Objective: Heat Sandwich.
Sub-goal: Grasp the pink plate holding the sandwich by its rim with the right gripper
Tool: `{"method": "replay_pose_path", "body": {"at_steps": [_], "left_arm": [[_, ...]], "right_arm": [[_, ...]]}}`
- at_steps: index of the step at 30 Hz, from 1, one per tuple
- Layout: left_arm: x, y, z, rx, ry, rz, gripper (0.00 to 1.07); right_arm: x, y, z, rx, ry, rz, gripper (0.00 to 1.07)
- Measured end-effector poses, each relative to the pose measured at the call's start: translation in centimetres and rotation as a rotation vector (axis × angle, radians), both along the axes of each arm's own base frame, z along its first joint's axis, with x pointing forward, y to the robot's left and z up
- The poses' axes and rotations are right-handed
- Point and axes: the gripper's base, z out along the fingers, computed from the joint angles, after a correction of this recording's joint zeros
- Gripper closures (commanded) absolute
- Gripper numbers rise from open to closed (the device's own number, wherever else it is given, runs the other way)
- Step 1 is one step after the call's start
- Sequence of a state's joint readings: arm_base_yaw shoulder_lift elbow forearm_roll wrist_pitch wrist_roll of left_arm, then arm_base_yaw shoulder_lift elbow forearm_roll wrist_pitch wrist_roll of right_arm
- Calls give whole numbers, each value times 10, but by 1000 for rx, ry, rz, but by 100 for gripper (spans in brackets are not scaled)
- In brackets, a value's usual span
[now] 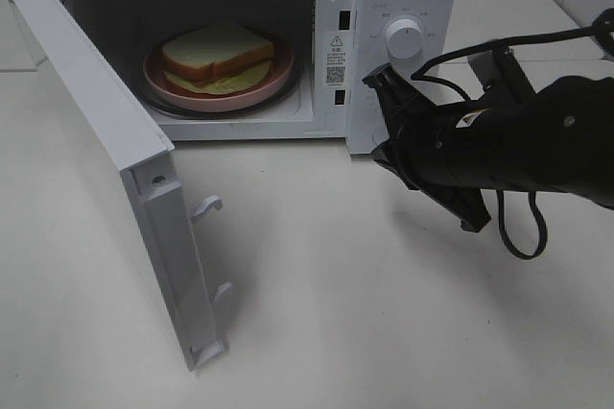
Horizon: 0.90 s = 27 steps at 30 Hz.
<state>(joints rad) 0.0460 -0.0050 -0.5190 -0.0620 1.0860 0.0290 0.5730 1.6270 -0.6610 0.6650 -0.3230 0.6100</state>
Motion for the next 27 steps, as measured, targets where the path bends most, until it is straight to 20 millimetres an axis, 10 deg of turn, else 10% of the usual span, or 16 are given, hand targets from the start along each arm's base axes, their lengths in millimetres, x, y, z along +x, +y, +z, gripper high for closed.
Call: {"method": "replay_pose_path", "body": {"at_steps": [27], "left_arm": [[0,0,0,0,0,0,9]], "right_arm": [[-2,-4,52,-559,101,823,100]]}}
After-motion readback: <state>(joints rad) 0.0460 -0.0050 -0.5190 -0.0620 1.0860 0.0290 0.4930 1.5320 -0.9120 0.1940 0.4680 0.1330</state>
